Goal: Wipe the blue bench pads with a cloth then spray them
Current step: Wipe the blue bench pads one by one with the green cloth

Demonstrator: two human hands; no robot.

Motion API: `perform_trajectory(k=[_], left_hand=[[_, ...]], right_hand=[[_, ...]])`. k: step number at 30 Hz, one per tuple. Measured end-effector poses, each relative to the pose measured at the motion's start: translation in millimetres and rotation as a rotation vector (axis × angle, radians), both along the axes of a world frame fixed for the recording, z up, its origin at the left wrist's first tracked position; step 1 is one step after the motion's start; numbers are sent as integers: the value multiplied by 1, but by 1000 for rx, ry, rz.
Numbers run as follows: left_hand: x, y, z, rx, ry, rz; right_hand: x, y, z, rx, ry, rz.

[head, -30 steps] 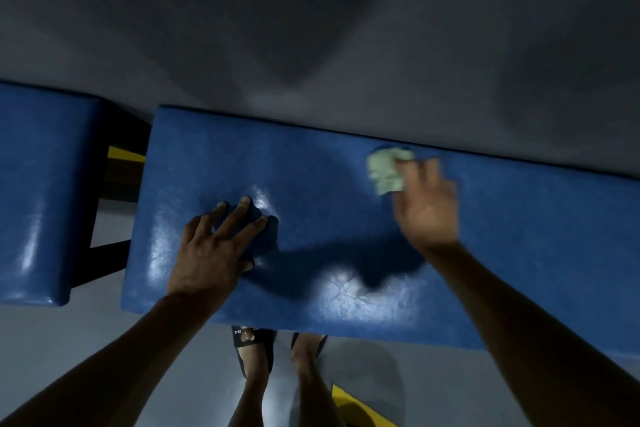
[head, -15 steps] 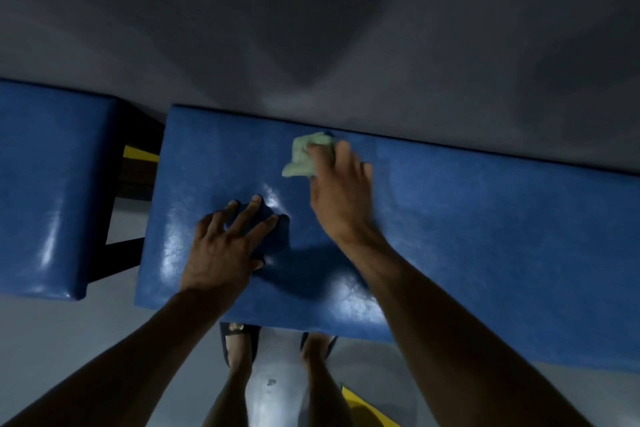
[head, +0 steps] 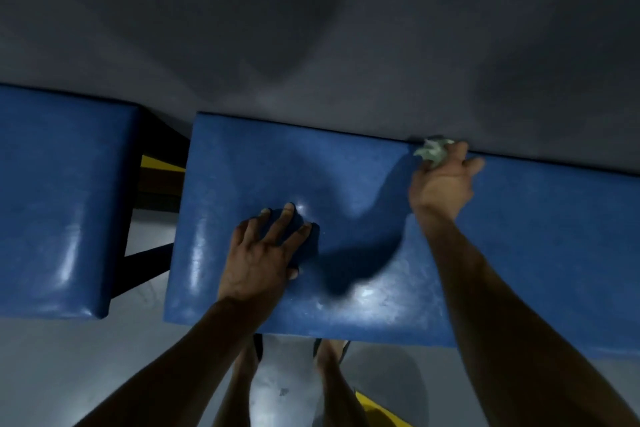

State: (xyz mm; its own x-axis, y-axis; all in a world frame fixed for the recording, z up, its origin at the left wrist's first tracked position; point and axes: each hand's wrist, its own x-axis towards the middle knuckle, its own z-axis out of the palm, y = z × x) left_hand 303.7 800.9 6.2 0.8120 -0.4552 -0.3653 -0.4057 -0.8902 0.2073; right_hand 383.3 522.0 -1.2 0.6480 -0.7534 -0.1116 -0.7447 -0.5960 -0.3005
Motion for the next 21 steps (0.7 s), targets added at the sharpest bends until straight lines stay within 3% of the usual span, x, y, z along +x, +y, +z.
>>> perform_trajectory(k=[4,7,10,12,14,17,21], left_hand=[[3,5,0,-28,-20,-22],[8,12,1,-26,-8,-53],[15,25,7,-42,-31,-105],[23,42,14,-87,-83,-115],[33,67,20,-72,-128,-100],[49,107,25,27,-95,-56],[52,124,20,110,-11,-71]], right_hand=[[27,100,-6,-1,-7,108],[30,156,0,46,-9,316],[19,160,7,20,-50,735],[15,126,8,-62,-20,842],[6,78,5,-113,-57,714],[-14,24,8,-54,-82,308],[-1,65,6,-12,-84,87]])
